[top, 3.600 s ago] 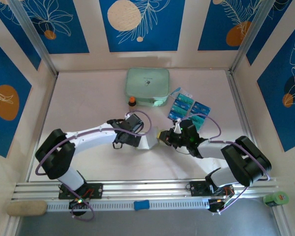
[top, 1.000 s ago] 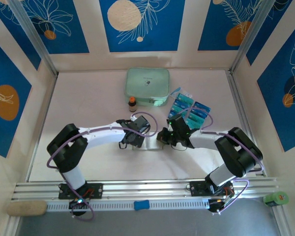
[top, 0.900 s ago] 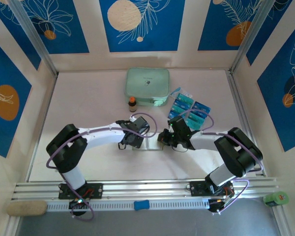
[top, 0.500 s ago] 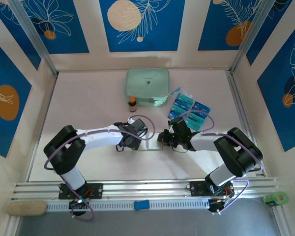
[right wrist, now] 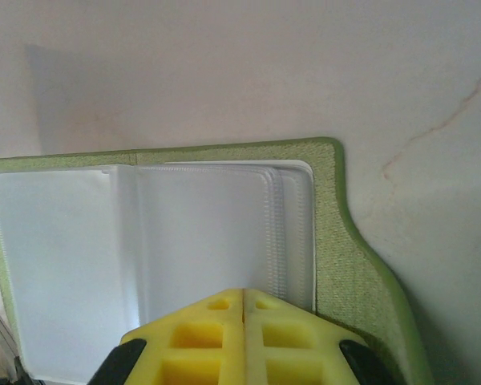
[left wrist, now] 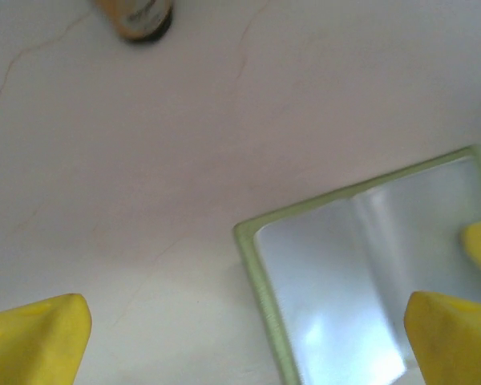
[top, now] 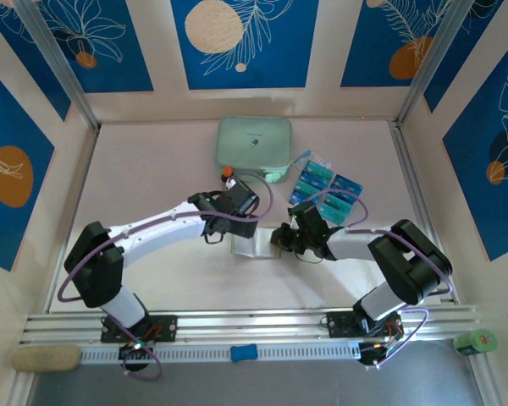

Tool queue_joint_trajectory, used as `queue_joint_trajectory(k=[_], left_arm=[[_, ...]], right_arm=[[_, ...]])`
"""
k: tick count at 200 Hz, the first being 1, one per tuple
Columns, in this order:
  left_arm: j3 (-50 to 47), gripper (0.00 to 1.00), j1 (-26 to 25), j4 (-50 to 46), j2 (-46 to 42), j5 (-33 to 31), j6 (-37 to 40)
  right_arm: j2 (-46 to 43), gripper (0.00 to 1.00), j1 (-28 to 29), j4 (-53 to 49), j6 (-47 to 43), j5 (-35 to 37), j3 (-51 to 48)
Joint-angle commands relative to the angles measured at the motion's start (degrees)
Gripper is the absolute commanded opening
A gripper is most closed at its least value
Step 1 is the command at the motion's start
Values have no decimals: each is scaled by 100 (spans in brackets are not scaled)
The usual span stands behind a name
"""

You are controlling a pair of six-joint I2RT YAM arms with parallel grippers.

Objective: Put the credit cards into the card holder

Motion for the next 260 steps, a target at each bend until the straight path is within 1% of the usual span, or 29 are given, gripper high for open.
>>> queue_joint_trajectory(k=[1,33,87,160,214,260], left_arm=[[376,100,-57,-162,337,323,98],[486,100,-65,-137,825,296,163],[-86,100,-48,186,1117,172,198],[-825,100,-43,308,909,-200,221],[-1167,100,-39,436,687,-285,95],[-1290,100,-40,476,312,-253,-2]], right_arm=[[25,1,65,-392,-94,66,-92],[34,1,65,-284,-26,60,-154],[25,0,90,-277,-5,47,-199],[-97,0,83,-439,-38,98,-302],[-217,0,77,-595,-79,54,-254],[-506,0,-50,-1136,-510,-138,142]])
